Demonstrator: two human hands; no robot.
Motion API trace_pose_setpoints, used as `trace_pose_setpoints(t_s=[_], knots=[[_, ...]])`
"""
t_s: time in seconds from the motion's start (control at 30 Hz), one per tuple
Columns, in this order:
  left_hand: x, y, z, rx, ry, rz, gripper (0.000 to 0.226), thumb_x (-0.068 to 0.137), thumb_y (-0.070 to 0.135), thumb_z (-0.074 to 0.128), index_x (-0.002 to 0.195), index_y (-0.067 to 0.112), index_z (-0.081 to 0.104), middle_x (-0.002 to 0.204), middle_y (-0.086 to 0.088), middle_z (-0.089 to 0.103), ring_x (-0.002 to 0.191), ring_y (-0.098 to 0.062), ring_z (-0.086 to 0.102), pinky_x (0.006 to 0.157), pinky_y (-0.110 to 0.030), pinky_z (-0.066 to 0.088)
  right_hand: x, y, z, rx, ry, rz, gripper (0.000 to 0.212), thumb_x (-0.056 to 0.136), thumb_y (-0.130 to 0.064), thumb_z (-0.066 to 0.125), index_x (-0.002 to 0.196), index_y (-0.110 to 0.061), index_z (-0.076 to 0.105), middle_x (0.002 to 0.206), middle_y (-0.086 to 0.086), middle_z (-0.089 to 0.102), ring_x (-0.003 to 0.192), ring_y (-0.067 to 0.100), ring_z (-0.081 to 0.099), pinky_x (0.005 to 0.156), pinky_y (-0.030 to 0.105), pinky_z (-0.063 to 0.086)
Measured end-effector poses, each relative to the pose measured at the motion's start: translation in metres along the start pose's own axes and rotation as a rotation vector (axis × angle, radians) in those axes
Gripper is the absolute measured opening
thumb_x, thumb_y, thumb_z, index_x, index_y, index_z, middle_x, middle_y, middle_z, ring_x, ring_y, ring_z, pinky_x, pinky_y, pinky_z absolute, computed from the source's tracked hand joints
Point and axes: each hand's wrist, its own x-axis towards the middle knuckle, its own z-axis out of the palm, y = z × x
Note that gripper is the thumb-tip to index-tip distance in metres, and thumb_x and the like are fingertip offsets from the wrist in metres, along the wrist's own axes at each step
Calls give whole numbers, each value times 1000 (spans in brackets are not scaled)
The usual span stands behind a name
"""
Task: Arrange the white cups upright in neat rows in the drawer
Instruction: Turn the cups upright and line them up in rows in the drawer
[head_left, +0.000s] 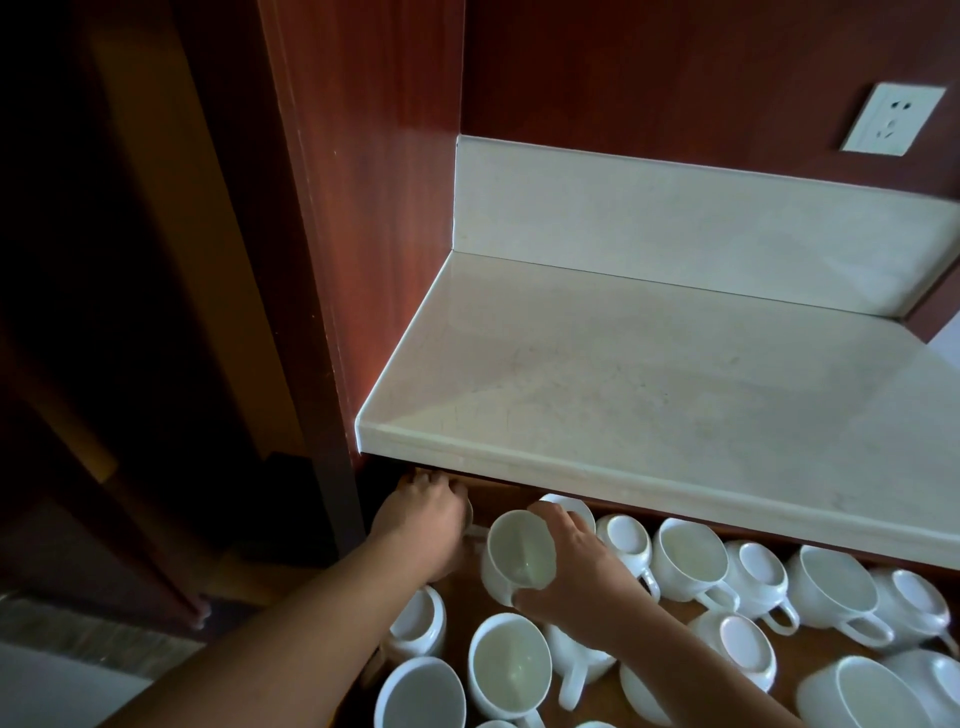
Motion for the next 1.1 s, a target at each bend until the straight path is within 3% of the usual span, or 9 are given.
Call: trace_pose_setpoints(t_s=[0.23,0.33,0.4,0.67,0.73,0.8,0.87,1.0,1.1], knots=[[-4,-11,14,-148,47,64,80,89,41,64,156,14,31,153,-6,38,139,-28,39,114,-36,36,7,-11,11,12,-59,24,87,66,-45,78,140,-41,33,125,-10,47,107,16,54,84,29,48],[-6,-25,12,-150,-71,192,91,90,24,65,163,25,11,170,-2,9,155,-28,15,125,-40,21,9,-14,16,-11,-80,50,86,67,-44,77,141,-40,32,126,-8,48,108,19,55,83,33,51],[-6,-28,13,-99,-81,215,91,93,10,61,163,29,6,172,-2,3,156,-27,12,125,-40,20,10,-17,19,-28,-84,63,88,68,-44,77,143,-40,31,126,-8,48,110,19,55,85,36,52],[-8,-13,23,0,56,105,80,94,13,59,161,14,15,161,-17,28,145,-35,31,117,-40,32,21,-23,27,-52,-107,87,89,76,-27,78,149,-32,29,137,-2,45,118,22,55,77,28,41],[-8,-9,27,-32,122,60,68,92,11,59,155,11,34,150,-18,44,136,-34,45,112,-40,41,23,-24,29,-66,-107,86,92,79,-22,77,154,-31,24,143,-2,41,122,24,55,77,27,40],[-7,-8,29,-54,180,57,54,80,11,71,132,10,61,126,-15,64,112,-32,62,94,-39,55,24,-24,32,-69,-105,87,95,82,-18,76,158,-30,19,152,-1,36,130,25,52,81,27,41],[-6,-9,33,-71,224,73,46,68,9,80,112,10,70,110,-13,69,98,-32,65,83,-39,59,25,-23,34,-56,-104,83,97,84,-17,74,160,-27,16,159,0,30,138,25,46,92,26,44],[-11,-10,35,-196,234,101,53,82,7,67,134,15,58,140,-7,49,128,-30,48,105,-38,49,23,-22,34,-48,-116,99,97,88,-17,70,163,-28,9,166,2,21,147,25,35,106,29,39],[-12,-15,34,-211,227,145,49,95,5,55,141,21,50,142,1,46,132,-21,43,107,-30,43,20,-23,36,-97,-97,91,96,89,-19,69,163,-27,9,166,4,21,145,28,39,105,32,41]])
